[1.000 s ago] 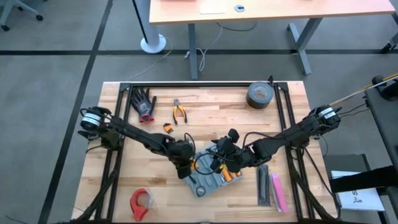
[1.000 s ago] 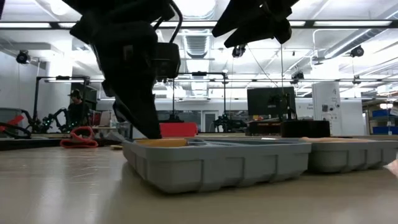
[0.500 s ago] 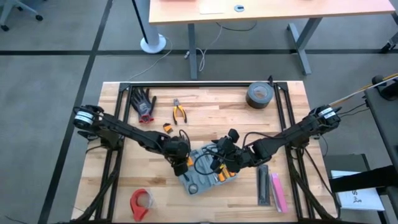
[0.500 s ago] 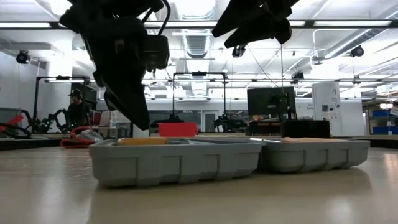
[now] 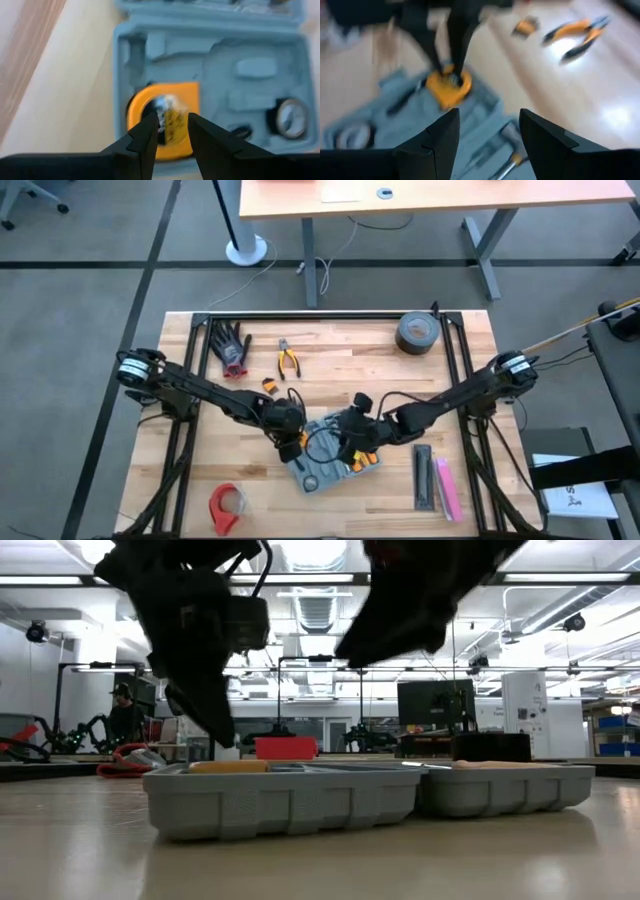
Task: Prefit tool cases
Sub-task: Put the tape measure into the gray tool box
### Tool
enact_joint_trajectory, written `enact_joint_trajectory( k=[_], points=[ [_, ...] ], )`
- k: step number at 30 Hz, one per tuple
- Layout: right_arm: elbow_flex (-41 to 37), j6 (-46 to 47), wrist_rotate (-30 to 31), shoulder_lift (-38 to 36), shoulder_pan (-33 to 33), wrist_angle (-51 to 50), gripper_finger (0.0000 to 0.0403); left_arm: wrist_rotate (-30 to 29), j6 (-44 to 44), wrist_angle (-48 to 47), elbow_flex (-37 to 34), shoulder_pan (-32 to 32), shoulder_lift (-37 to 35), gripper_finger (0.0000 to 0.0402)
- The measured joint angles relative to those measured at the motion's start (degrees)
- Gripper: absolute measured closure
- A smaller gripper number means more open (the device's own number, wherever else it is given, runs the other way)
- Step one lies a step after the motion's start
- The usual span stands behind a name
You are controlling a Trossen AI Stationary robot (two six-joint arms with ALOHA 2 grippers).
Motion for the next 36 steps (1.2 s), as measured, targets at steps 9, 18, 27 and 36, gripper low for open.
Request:
enact_joint_trajectory(
  k=[9,18,27,36],
  points=[
    [-0.21,-3.32,-8.83,7.58,-0.68,9.91,0.0217,-0.91,0.26,3.05,-3.98,-0.53,-0.07,0.0288],
    [-2.16,-3.61,-13.91,9.34,-1.06,18.54,0.0217,-2.05,-4.94,23.65,-17.65,-1.79,-7.44,0.0288],
    [5.23,-4.83,-20.73,9.2,-5.24,7.0,0.0223,-9.19,-3.71,23.62,-25.46,-2.19,-24.19,0.0288],
    [8.93,-7.87,-24.35,10.7,-8.28,5.45,0.0247,-11.41,-1.43,15.88,-27.69,-2.19,-37.38,0.0288]
  ],
)
